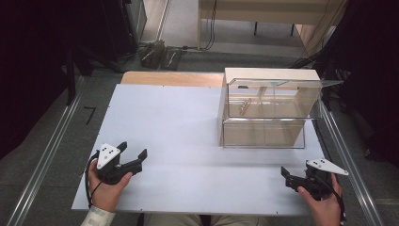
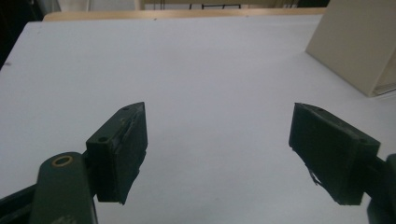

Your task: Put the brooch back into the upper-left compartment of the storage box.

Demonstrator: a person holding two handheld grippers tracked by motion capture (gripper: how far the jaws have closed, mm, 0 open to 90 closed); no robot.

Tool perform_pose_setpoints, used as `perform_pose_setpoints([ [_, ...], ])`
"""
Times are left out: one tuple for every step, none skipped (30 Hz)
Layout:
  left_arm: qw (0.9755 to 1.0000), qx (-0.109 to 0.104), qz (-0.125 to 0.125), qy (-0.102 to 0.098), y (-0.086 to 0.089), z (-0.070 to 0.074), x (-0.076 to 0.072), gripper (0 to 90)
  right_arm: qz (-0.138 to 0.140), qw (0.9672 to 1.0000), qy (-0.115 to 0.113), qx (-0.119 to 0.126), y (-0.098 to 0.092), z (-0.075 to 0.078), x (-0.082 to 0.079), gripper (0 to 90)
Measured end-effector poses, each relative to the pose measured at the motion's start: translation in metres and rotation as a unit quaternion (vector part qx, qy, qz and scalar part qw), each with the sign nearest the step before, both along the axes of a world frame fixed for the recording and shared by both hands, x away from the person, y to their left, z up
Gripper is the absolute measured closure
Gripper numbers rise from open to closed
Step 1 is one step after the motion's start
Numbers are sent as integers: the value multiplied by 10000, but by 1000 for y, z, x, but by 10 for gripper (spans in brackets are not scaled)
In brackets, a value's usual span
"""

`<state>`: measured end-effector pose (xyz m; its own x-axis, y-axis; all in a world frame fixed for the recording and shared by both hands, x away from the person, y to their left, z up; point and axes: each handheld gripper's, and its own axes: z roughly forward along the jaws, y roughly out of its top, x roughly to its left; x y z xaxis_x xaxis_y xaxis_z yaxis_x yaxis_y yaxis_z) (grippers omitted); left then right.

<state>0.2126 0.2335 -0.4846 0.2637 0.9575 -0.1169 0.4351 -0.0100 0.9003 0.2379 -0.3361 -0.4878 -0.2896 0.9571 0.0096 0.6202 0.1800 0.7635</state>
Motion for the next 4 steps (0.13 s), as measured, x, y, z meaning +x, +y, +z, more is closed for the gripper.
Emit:
perform_pose_setpoints([
  [10000, 8, 53, 84, 4, -3, 0, 192, -11, 10000, 6, 3, 0, 0, 0, 22],
  [9998, -12, 106, 176, 8, -6, 0, 188, -14, 10000, 12, 1, 0, 0, 0, 22],
  [9995, -19, 150, 276, 11, -9, 0, 180, -23, 10000, 22, 1, -1, 0, 0, 22],
  [9991, -9, 230, 357, 14, -11, 0, 179, -20, 10000, 24, -22, -1, -1, 1, 22],
])
